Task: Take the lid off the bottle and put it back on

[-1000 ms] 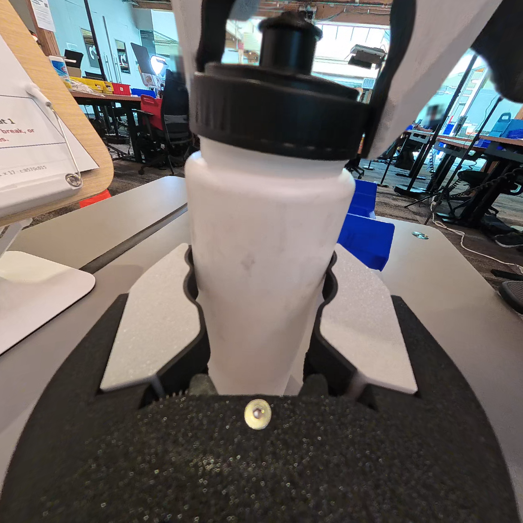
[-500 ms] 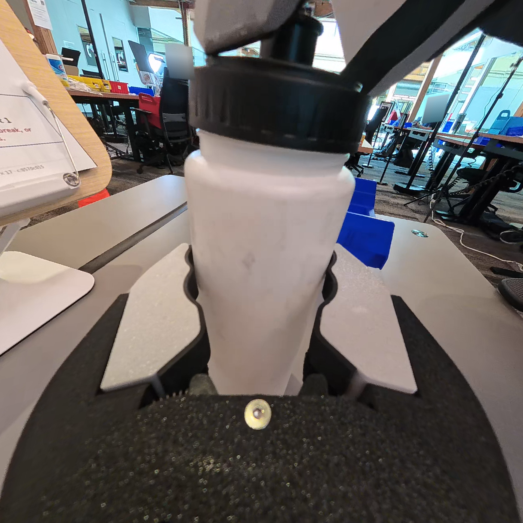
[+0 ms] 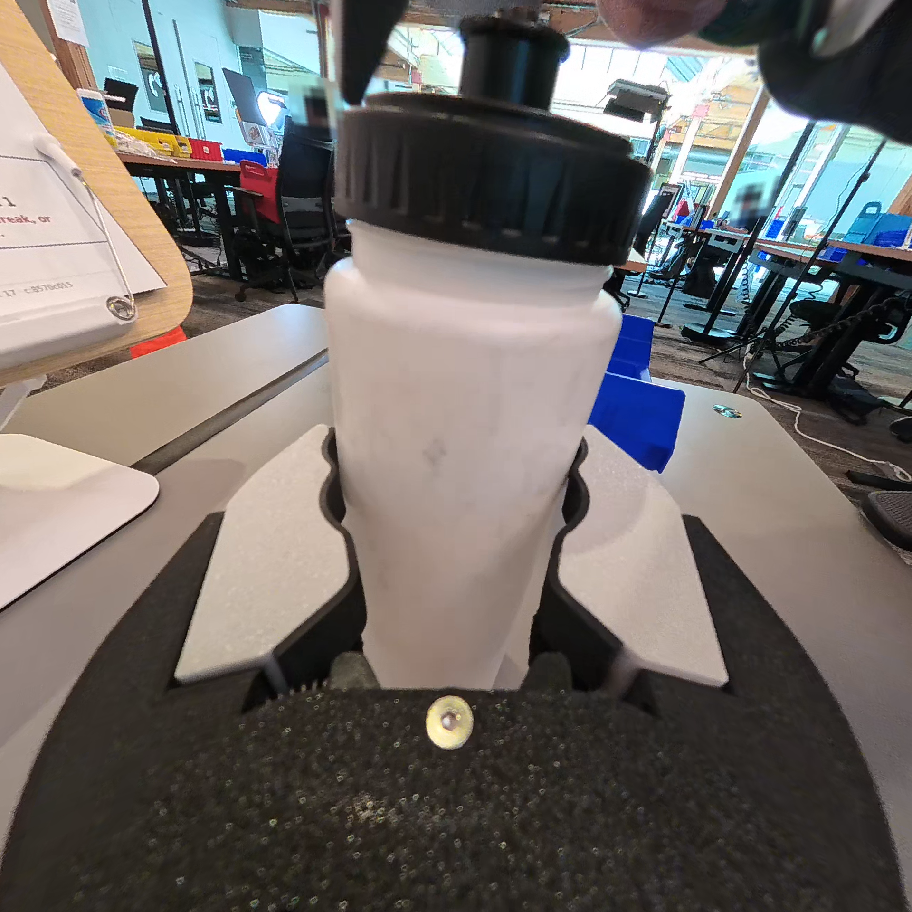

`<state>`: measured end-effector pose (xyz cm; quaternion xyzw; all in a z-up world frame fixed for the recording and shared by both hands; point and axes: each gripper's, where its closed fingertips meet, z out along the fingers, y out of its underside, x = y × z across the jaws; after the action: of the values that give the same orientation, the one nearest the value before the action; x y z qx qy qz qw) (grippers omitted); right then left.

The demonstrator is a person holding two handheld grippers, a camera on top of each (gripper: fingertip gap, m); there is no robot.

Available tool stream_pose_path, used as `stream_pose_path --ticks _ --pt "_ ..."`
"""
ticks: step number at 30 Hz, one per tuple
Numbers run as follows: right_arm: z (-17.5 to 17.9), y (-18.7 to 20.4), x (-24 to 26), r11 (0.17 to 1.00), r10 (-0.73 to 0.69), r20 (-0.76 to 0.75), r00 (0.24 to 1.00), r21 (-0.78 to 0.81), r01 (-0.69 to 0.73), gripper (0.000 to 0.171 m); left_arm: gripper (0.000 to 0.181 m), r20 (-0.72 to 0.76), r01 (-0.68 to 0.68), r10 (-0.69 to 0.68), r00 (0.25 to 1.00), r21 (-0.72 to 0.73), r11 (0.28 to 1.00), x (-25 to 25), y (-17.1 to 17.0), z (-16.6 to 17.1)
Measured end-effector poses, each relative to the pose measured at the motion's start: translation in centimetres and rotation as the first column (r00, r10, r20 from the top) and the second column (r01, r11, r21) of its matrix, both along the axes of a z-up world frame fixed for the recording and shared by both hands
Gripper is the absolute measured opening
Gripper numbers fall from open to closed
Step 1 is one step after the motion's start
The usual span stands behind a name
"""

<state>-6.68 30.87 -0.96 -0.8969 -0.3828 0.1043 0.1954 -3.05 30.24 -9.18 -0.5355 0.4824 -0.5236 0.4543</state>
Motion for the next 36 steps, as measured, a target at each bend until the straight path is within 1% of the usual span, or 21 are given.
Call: stream_pose_path --ticks 1,2,3,5,6,7,11,13,14,15,17,18,19,23,24,25,27,32,34,36 --pt "-0.3 -0.3 -0.1 0.999 -0.035 -0.028 0.999 -0.039 0.033 0.088 0.088 0.001 0.001 -0.001 1.0 -0.001 1.0 0.0 0.0 0.0" --pt "-0.8 -0.3 0.3 0.996 -0.07 0.002 0.998 -0.06 0.07 0.088 0.088 0.001 0.002 -0.002 1.0 -0.002 1.0 0.0 0.0 0.0" --pt "-1.3 -0.3 0.6 0.995 -0.074 0.039 0.996 -0.062 0.077 0.089 0.088 0.001 0.003 -0.003 1.0 -0.002 1.0 0.0 0.0 0.0" --pt "-1.9 -0.1 1.5 0.996 -0.078 0.144 0.986 -0.024 0.082 0.084 0.088 0.0 0.002 -0.002 1.0 -0.003 1.0 0.0 0.0 0.0" --pt "-1.9 -0.4 1.0 0.997 -0.059 0.139 0.989 -0.033 0.064 0.072 0.088 0.001 0.003 -0.003 1.0 -0.003 1.0 0.0 0.0 0.0" --pt "-1.8 -0.4 0.9 0.998 -0.058 0.158 0.986 -0.03 0.064 0.071 0.088 0.0 0.002 -0.002 1.0 -0.002 1.0 -0.1 0.0 0.0" --pt "-1.7 -0.5 0.7 0.999 0.049 0.246 0.968 -0.033 -0.042 0.071 0.088 -0.003 -0.003 0.003 1.0 0.0 1.0 -0.2 0.0 0.0" --pt "-1.6 -0.3 0.7 0.989 0.149 0.299 0.943 -0.035 -0.145 0.071 0.088 -0.002 0.0 0.0 1.0 -0.006 1.0 -0.2 0.1 0.0" --pt "-1.5 -0.3 0.7 0.971 0.231 0.34 0.912 -0.022 -0.238 0.071 0.088 -0.002 0.003 -0.003 1.0 -0.006 1.0 -0.1 0.0 0.0" --pt "-1.6 -0.4 0.8 0.94 0.321 0.404 0.857 -0.02 -0.342 0.071 0.088 -0.004 0.004 -0.004 1.0 -0.004 1.0 0.0 -0.1 -0.1" --pt "-1.5 -0.4 1.1 0.836 0.472 0.544 0.694 -0.026 -0.548 0.071 0.088 -0.004 0.006 -0.006 1.0 -0.005 1.0 0.0 -0.1 -0.1" --pt "-1.5 -0.4 1.3 0.783 0.517 0.606 0.604 -0.049 -0.621 0.071 0.088 -0.005 0.005 -0.005 1.0 -0.004 1.0 0.0 0.0 -0.1" --pt "-1.4 -0.3 1.4 0.747 0.537 0.649 0.538 -0.07 -0.661 0.071 0.088 -0.004 0.005 -0.005 1.0 -0.006 1.0 0.0 0.0 -0.1" --pt "-0.8 0.1 1.7 0.664 0.544 0.758 0.36 -0.126 -0.737 0.07 0.087 -0.003 0.0 0.0 1.0 -0.012 1.0 -0.2 0.2 0.0" --pt "-0.6 0.2 1.6 0.646 0.533 0.781 0.326 -0.127 -0.752 0.07 0.087 -0.002 0.001 -0.001 1.0 -0.011 1.0 -0.2 0.2 0.0" --pt "-0.3 0.1 1.4 0.634 0.524 0.793 0.312 -0.119 -0.764 0.07 0.087 -0.003 0.003 -0.003 1.0 -0.009 1.0 -0.3 0.2 0.0" --pt "0.3 -0.2 0.8 0.63 0.506 0.798 0.328 -0.082 -0.773 0.07 0.087 -0.006 0.006 -0.006 1.0 -0.001 1.0 -0.2 0.1 -0.1" --pt "2.3 -1.8 -0.3 0.643 0.458 0.784 0.42 0.034 -0.765 0.07 0.088 -0.009 0.004 -0.004 1.0 0.004 1.0 -0.1 0.0 -0.1" --pt "3.4 -2.5 -0.5 0.646 0.421 0.778 0.466 0.104 -0.756 0.07 0.088 -0.008 0.003 -0.003 1.0 0.002 1.0 -0.1 0.0 -0.1" --pt "4.7 -3.3 -0.4 0.65 0.382 0.757 0.53 0.188 -0.736 0.07 0.088 -0.008 0.003 -0.003 1.0 0.002 1.0 -0.1 0.0 -0.1"
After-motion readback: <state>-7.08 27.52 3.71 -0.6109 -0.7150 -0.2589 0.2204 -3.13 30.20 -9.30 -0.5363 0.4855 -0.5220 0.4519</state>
